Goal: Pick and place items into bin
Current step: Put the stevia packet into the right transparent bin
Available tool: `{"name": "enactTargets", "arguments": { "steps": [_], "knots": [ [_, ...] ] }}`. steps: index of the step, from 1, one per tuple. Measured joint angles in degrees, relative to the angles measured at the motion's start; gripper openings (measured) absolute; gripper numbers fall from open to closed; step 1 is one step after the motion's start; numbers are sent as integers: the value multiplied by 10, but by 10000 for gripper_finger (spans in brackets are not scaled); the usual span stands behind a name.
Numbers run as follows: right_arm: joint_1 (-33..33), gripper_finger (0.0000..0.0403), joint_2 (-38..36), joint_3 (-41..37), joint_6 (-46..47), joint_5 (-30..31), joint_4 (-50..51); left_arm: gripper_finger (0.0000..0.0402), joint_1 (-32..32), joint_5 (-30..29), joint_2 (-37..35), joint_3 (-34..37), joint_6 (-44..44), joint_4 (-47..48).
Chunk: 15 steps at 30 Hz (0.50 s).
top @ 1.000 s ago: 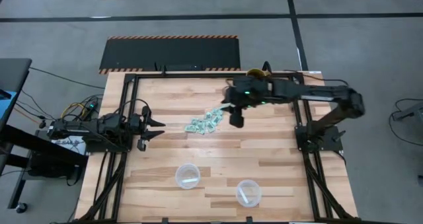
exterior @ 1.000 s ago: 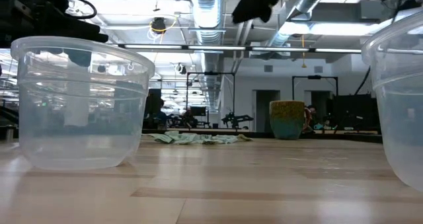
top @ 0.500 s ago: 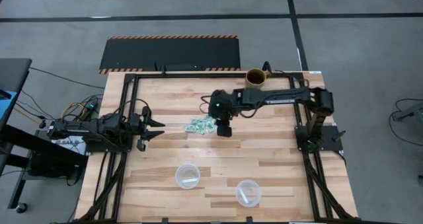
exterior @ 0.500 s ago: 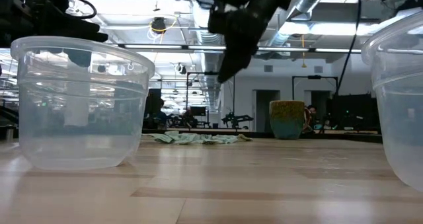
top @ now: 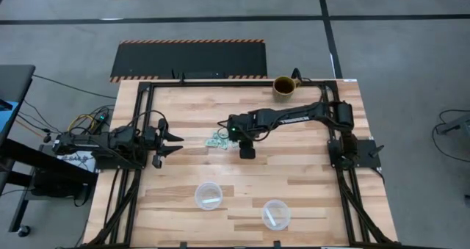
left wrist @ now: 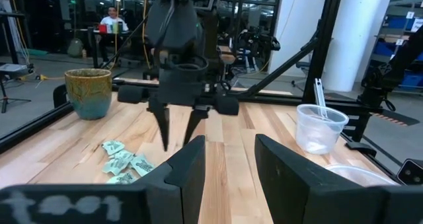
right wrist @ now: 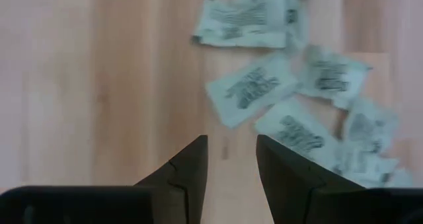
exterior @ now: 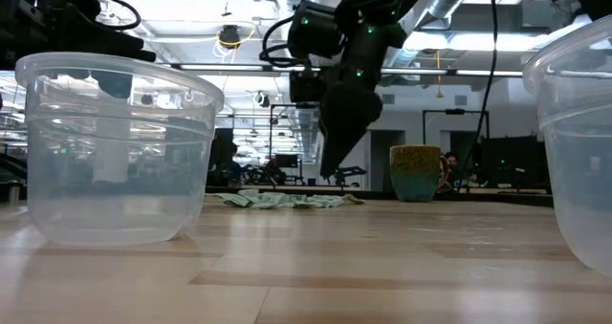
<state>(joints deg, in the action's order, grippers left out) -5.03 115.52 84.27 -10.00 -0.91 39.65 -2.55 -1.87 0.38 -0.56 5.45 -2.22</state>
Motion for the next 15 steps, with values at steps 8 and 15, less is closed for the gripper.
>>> {"name": "enactTargets", "arguments": {
  "steps": [8,15],
  "knots": [
    [-3,123,0,0,-25,25,-13,121,0,0,0,0,0,1],
    [-11,123,1,0,-34,25,-30,121,0,0,0,0,0,1]
  ]
}}
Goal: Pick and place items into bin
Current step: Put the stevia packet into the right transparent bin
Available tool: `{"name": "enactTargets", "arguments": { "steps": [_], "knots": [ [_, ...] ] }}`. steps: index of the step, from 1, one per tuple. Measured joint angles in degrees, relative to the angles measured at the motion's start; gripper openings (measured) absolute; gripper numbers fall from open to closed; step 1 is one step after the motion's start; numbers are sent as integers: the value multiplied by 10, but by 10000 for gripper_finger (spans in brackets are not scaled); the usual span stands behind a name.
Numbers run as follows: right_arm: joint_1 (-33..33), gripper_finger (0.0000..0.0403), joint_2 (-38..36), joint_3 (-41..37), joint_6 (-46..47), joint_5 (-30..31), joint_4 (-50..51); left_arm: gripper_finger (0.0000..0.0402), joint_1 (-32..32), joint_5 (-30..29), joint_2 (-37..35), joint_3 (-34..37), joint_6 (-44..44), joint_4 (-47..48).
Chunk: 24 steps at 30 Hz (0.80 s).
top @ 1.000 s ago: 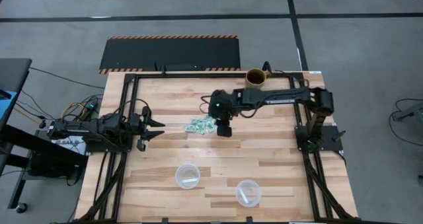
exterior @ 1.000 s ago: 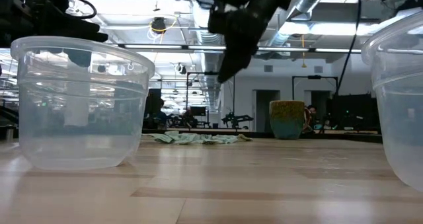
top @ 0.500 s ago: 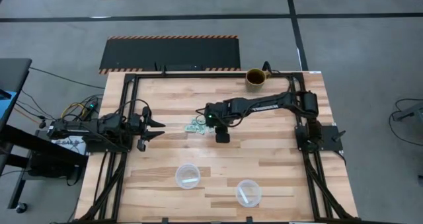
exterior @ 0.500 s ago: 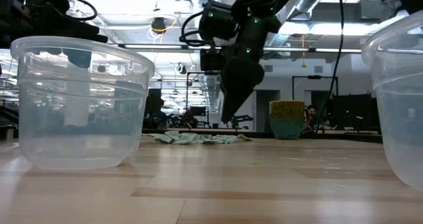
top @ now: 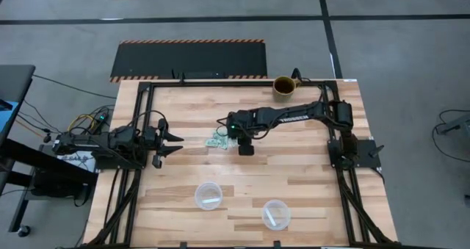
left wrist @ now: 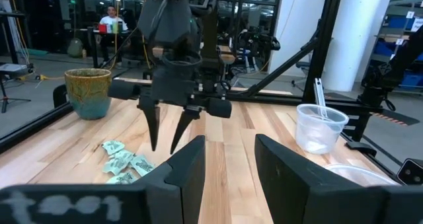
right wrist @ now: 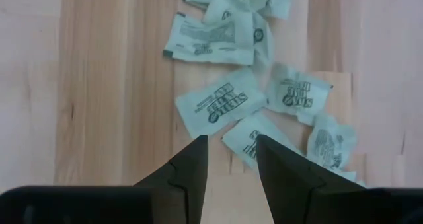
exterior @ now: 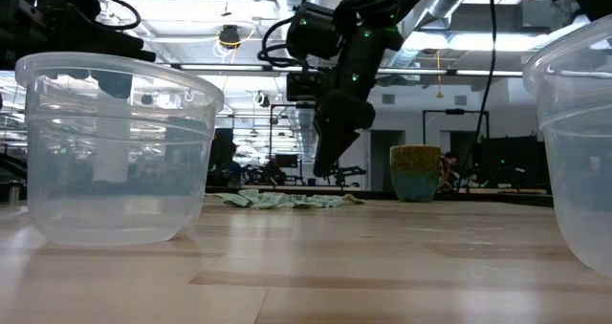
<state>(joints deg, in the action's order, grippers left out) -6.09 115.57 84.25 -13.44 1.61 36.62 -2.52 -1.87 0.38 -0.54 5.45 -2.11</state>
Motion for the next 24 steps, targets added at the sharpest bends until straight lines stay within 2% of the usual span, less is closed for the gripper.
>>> {"name": "enactTargets", "arguments": {
  "steps": [24],
  "knots": [
    [-23,123,3,-30,-5,-3,-58,121,0,0,0,0,0,0]
  ]
}}
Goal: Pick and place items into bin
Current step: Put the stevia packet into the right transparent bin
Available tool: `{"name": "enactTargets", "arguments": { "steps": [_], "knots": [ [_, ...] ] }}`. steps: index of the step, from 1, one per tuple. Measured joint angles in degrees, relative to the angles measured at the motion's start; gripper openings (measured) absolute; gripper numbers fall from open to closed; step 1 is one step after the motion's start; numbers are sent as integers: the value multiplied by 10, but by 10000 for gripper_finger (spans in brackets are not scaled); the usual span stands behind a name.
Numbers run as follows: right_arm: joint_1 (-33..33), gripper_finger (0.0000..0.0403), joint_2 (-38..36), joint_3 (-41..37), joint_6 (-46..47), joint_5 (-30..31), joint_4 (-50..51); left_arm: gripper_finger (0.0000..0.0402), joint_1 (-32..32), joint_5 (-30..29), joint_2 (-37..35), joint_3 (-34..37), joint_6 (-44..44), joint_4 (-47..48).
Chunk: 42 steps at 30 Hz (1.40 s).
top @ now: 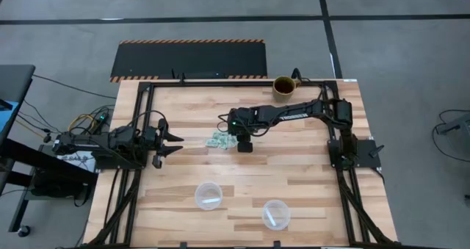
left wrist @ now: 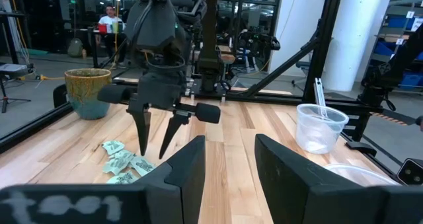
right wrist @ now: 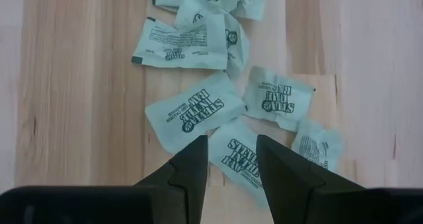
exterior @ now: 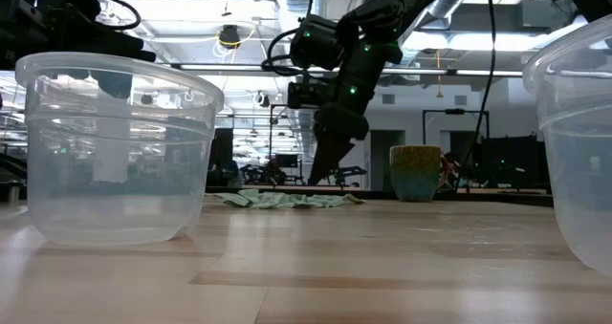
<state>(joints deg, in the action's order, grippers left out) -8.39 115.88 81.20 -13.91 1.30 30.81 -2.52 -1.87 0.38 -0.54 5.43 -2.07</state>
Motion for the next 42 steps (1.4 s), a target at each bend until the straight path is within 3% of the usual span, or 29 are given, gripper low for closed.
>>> {"name": "enactTargets", "arguments": {
  "steps": [9,17,20,25,29,34,42],
  "knots": [
    [5,123,59,7,14,4,19,121,-1,6,2,0,3,0],
    [4,119,63,6,20,3,20,121,-1,16,4,0,18,1],
    [4,97,63,6,34,1,20,121,-1,16,4,0,19,1],
    [6,17,64,15,68,-22,43,121,-1,16,4,0,19,1],
    [12,13,65,34,100,-23,74,121,-1,15,4,0,19,1],
    [20,3,47,63,127,-33,140,121,-1,15,4,0,19,1],
    [32,1,-50,90,159,-32,248,121,-1,13,4,0,19,0]
  ]
}}
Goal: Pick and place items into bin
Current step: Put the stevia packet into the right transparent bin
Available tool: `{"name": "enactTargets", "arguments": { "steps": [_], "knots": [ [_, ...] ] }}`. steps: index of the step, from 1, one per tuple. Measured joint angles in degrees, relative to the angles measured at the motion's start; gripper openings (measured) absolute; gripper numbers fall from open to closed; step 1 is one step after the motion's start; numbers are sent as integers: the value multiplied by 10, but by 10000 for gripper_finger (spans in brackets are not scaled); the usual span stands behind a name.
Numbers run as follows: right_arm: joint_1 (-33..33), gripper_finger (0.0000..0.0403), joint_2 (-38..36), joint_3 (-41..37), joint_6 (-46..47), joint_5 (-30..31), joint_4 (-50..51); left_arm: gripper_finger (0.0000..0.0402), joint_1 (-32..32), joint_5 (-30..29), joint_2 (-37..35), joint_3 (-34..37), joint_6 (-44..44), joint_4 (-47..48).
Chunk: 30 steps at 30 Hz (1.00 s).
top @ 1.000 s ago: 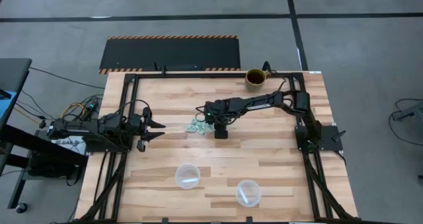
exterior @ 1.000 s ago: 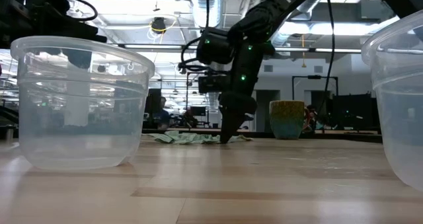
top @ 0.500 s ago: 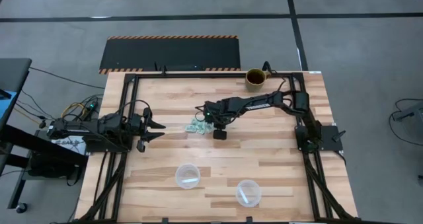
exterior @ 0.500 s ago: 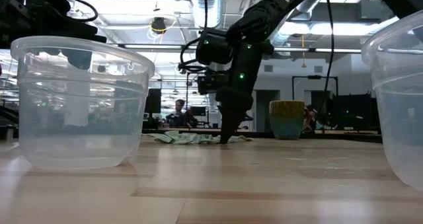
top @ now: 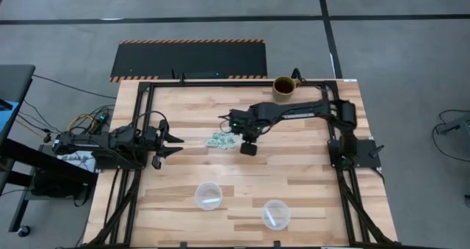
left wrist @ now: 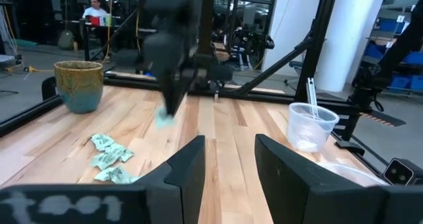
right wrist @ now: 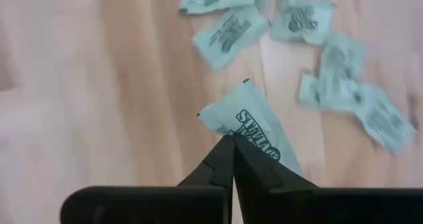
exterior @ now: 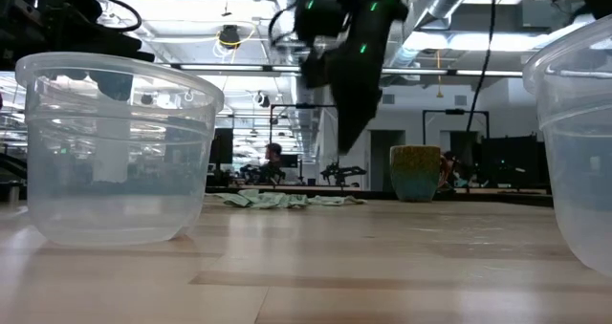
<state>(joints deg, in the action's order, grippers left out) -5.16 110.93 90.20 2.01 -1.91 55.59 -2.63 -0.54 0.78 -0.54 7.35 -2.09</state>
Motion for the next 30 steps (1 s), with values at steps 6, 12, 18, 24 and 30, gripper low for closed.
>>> {"name": "enactTargets", "arguments": {
  "steps": [6,12,18,24,30],
  "knots": [
    [18,1,-106,2,28,-28,103,121,0,-2,0,0,6,1],
    [73,0,-215,2,95,-33,154,121,0,-2,0,0,6,2],
    [189,0,-281,3,200,7,153,121,0,-1,0,0,6,3],
    [325,0,-288,3,301,65,149,121,0,-1,0,0,6,4],
    [423,0,-279,2,361,94,135,121,0,-1,0,0,6,4]
  ]
}}
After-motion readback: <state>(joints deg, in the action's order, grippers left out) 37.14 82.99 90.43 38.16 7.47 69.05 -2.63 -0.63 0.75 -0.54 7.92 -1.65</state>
